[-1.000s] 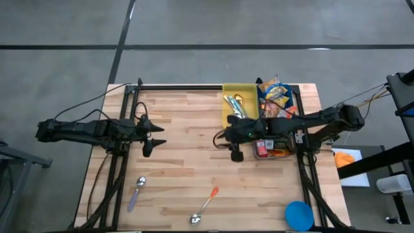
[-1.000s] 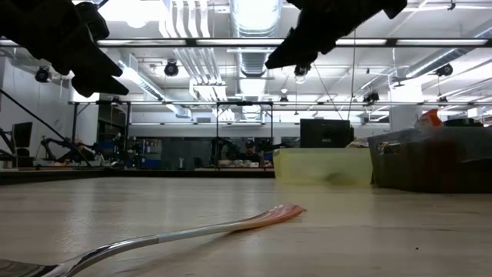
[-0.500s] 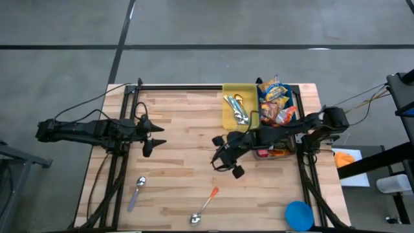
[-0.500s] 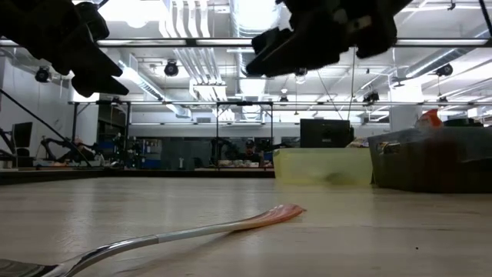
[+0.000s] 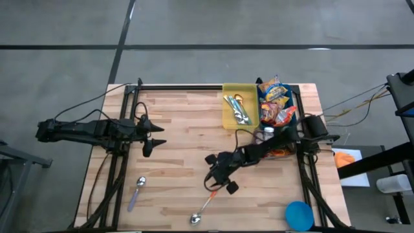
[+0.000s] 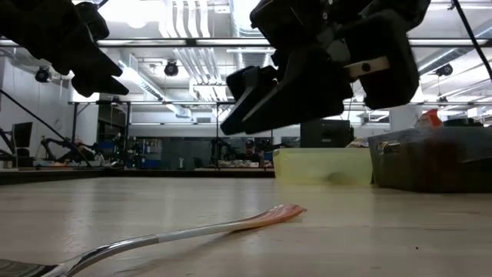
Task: Pick & Place Food Item
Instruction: Put the orange spoon into the yellow bin
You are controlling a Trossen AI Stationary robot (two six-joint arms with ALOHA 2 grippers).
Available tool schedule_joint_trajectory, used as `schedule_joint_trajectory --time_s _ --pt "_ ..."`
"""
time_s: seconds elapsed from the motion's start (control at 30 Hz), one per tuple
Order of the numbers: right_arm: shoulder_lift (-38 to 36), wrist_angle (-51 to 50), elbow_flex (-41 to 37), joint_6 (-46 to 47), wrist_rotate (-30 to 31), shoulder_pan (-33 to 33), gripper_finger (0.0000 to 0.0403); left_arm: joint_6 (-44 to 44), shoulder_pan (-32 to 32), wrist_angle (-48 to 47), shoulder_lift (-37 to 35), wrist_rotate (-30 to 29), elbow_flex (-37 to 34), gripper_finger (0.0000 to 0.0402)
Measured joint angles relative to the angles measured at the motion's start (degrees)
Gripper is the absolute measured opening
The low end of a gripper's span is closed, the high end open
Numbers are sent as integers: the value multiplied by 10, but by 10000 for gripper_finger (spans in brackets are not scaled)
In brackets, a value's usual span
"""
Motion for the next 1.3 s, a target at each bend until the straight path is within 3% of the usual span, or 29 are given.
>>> schedule_joint_trajectory --time_s 0.1,0.27,0.57,0.8,1.3 --pt "21 -2 19 12 4 17 135 0 0 0 0 0 0 290" --pt "48 -3 49 40 59 44 135 0 0 0 0 0 0 290" --pt "98 -58 108 68 65 90 135 0 0 0 0 0 0 290" --pt "109 -62 121 68 108 117 135 0 0 0 0 0 0 290" --pt "159 -63 159 111 103 121 135 0 0 0 0 0 0 290"
